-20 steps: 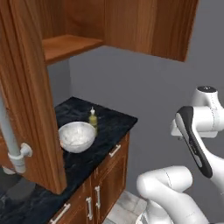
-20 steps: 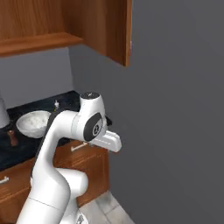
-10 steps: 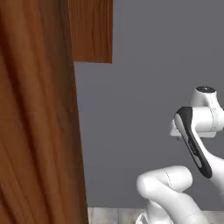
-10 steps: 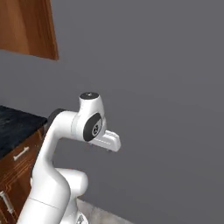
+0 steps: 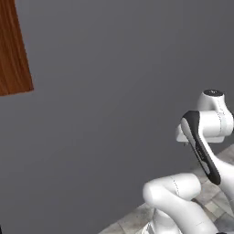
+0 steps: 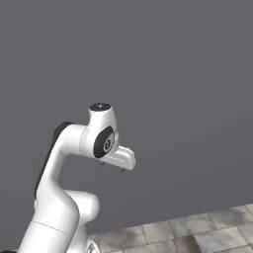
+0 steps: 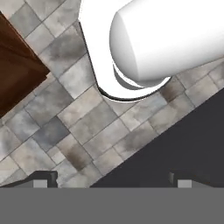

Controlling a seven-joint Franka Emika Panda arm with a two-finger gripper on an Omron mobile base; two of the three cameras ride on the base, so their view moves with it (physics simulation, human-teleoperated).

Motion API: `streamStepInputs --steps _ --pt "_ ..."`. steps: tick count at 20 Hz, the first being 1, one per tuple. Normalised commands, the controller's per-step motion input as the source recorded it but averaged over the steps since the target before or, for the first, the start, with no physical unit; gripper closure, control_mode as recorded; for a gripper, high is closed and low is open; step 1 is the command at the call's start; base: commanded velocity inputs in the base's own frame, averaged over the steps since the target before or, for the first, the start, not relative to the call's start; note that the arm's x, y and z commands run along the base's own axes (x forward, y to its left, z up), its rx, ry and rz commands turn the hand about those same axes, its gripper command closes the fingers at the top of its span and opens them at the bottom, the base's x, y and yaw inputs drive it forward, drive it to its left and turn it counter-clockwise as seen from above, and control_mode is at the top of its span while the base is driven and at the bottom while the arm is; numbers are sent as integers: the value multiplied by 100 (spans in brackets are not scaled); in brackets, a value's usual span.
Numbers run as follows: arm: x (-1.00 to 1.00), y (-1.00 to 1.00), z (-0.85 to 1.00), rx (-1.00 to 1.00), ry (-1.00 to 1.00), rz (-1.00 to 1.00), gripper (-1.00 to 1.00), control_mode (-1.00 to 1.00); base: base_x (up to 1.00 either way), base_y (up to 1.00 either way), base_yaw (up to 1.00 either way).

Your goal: Retrieve the bottle and the shaker from the cabinet and place them next to the mixing bowl on the counter. Then add garlic from the fridge to the mixing bowl.

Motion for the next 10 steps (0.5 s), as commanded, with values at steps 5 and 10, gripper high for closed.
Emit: streamStepInputs --steps 5,10 --pt "0 0 0 0 0 0 -100 100 0 -1 -98" --pt "0 0 0 0 0 0 -100 100 0 -1 -98"
